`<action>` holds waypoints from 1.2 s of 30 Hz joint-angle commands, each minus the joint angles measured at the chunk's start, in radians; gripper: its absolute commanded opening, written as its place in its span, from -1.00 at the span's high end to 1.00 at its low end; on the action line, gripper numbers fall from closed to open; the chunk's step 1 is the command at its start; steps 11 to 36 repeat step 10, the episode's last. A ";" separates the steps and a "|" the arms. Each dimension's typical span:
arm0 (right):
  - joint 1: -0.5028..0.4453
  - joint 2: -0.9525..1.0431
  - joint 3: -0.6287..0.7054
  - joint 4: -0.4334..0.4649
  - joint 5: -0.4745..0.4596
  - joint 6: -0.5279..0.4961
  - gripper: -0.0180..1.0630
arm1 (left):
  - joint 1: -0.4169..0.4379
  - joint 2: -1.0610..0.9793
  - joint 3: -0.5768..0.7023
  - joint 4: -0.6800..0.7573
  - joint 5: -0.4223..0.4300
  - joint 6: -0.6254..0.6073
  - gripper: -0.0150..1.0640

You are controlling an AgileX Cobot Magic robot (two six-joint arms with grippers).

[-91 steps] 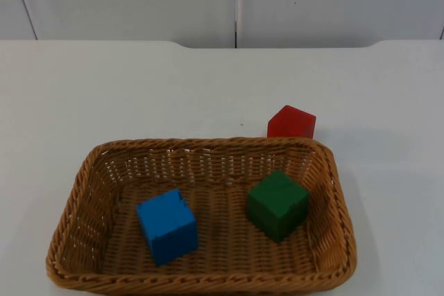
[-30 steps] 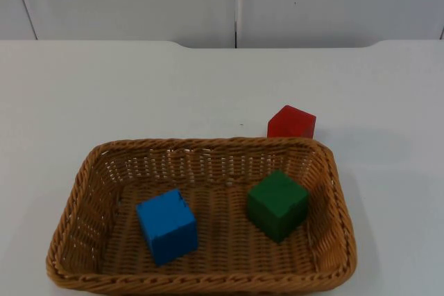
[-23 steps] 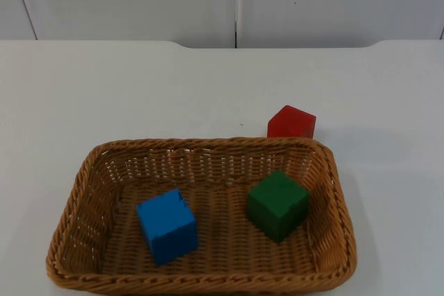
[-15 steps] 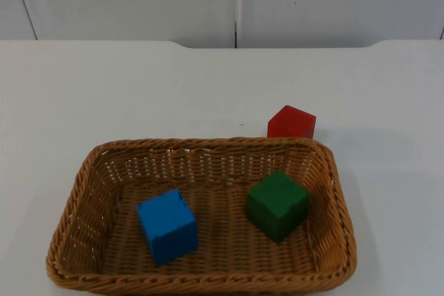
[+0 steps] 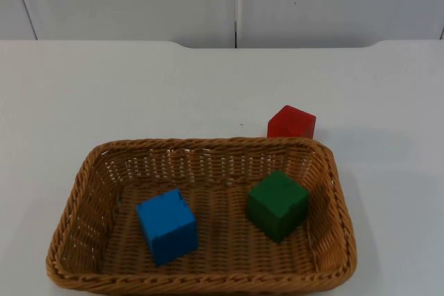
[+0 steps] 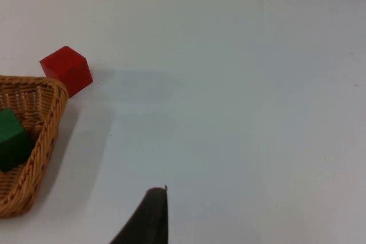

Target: Pick up one cube with each hand and place exactly two cubes into the same basket, leaving the remaining cube outside.

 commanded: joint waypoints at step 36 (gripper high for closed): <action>-0.006 -0.004 0.001 0.001 -0.005 -0.007 -0.98 | 0.095 -0.004 0.003 0.006 -0.002 -0.003 -0.97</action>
